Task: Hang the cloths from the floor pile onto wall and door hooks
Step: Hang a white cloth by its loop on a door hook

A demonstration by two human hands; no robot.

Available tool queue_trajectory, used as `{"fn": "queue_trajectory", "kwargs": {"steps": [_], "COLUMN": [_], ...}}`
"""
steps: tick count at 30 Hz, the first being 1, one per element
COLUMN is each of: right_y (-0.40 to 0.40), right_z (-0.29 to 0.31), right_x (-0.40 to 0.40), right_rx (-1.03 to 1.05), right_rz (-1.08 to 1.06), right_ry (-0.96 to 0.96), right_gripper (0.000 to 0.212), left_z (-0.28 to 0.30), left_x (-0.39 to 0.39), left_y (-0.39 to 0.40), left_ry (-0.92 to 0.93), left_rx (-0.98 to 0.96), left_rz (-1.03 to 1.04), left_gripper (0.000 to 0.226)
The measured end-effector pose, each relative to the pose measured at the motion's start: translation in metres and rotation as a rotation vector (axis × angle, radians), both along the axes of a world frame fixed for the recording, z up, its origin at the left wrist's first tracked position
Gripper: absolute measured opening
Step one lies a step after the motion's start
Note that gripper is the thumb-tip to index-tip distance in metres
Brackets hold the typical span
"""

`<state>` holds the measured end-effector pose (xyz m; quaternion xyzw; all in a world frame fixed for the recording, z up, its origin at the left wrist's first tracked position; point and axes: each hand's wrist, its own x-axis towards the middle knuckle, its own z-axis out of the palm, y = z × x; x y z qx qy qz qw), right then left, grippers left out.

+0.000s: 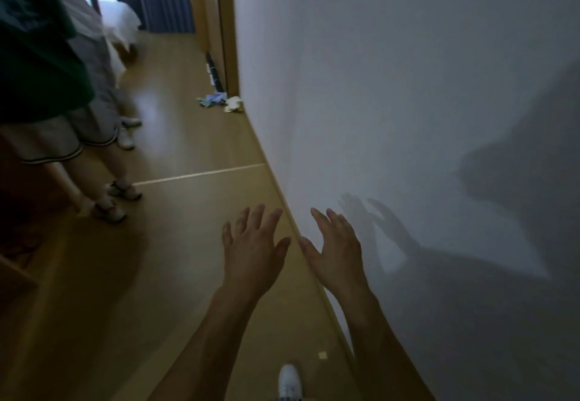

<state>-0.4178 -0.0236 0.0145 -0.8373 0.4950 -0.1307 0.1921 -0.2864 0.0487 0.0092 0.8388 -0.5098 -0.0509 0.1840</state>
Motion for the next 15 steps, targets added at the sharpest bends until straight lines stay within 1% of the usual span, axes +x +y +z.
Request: {"fn": "queue_trajectory", "kwargs": {"steps": [7,12,15], "right_y": [-0.110,-0.165,-0.196], "right_z": [-0.001,-0.001,-0.002], "right_x": [0.084,0.131,0.159], "right_rx": [0.013,0.032,0.031], "right_rz": [0.163,0.254,0.272], "right_ry": [-0.004,-0.004,0.002], "right_gripper": [0.065,0.064,0.065], "left_z": [0.010,0.010,0.008], "left_x": [0.068,0.107,0.132], "left_y": [-0.092,-0.140,-0.169], "left_ry": [-0.037,-0.024,-0.016], "left_rx": [-0.007,-0.010,-0.002], "left_rz": [0.163,0.248,0.276], "left_gripper": [0.059,0.058,0.058]}}
